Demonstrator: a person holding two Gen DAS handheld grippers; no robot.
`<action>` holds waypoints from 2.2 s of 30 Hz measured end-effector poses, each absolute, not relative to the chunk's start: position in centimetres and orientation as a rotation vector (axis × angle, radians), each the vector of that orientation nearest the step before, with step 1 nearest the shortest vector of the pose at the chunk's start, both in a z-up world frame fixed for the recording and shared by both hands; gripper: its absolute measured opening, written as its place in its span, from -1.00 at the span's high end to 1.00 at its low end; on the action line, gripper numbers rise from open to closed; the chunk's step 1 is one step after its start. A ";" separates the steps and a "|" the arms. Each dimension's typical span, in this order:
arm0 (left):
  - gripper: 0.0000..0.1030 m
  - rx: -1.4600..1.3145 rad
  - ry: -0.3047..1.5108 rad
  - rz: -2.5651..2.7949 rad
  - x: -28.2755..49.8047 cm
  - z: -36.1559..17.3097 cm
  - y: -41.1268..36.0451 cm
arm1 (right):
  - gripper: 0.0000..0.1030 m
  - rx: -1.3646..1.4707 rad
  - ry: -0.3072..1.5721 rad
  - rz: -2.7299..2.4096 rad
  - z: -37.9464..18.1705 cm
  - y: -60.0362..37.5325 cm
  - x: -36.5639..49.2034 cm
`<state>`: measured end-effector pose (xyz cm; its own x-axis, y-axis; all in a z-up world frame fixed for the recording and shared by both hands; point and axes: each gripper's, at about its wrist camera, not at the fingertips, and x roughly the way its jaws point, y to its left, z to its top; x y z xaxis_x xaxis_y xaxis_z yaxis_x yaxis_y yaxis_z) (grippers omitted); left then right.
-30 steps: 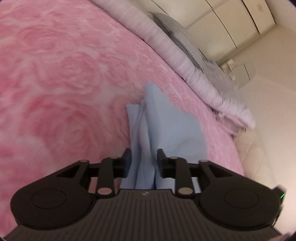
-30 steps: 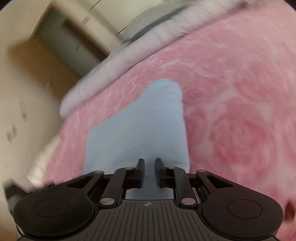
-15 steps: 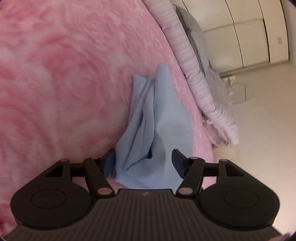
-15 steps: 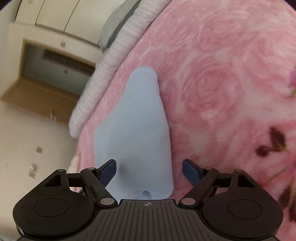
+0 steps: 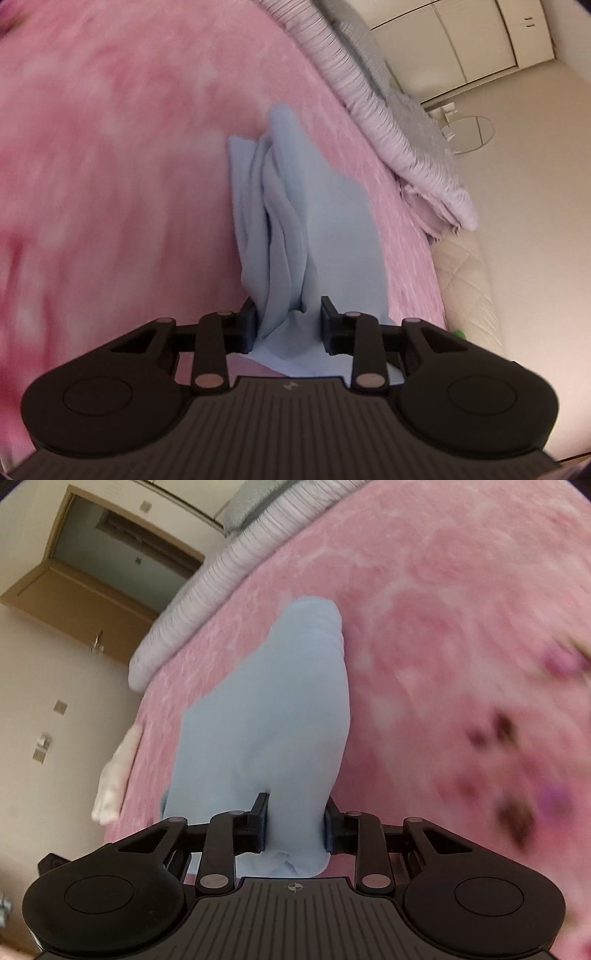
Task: Fold clothes
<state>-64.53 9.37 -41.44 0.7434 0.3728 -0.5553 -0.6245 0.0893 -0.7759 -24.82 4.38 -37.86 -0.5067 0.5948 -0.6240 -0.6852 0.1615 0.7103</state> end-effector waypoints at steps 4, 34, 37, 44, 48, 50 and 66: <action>0.34 -1.271 0.274 0.769 -65.1 -41.1 7.6 | 0.20 -0.138 1.433 1.540 -38.4 1.3 -24.5; 0.83 -1.015 0.304 0.862 -61.4 -42.7 20.7 | 0.29 -0.353 0.979 1.565 -37.6 11.4 -27.2; 0.75 -1.015 0.333 0.863 -61.6 -41.9 20.7 | 0.26 -0.336 1.012 1.541 -38.0 11.5 -26.9; 0.64 -0.892 0.364 0.989 -62.7 -36.6 16.8 | 0.25 -0.212 0.980 1.509 -34.9 7.4 -25.2; 0.68 -0.840 0.425 0.917 -61.0 -34.9 12.8 | 0.26 -0.260 0.918 1.551 -33.4 4.4 -26.1; 0.69 -0.807 0.475 0.891 -59.6 -34.6 11.0 | 0.26 -0.329 0.873 1.576 -33.0 3.1 -27.4; 0.85 -0.690 0.654 0.981 -57.2 -35.4 8.2 | 0.30 -0.399 0.840 1.599 -33.7 0.1 -29.1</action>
<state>-57.16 8.16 -35.39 0.4067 0.5101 -0.7579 -0.8956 0.3862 -0.2207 -29.13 0.10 -33.73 -0.2162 0.7062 -0.6742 -0.9559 -0.0124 0.2936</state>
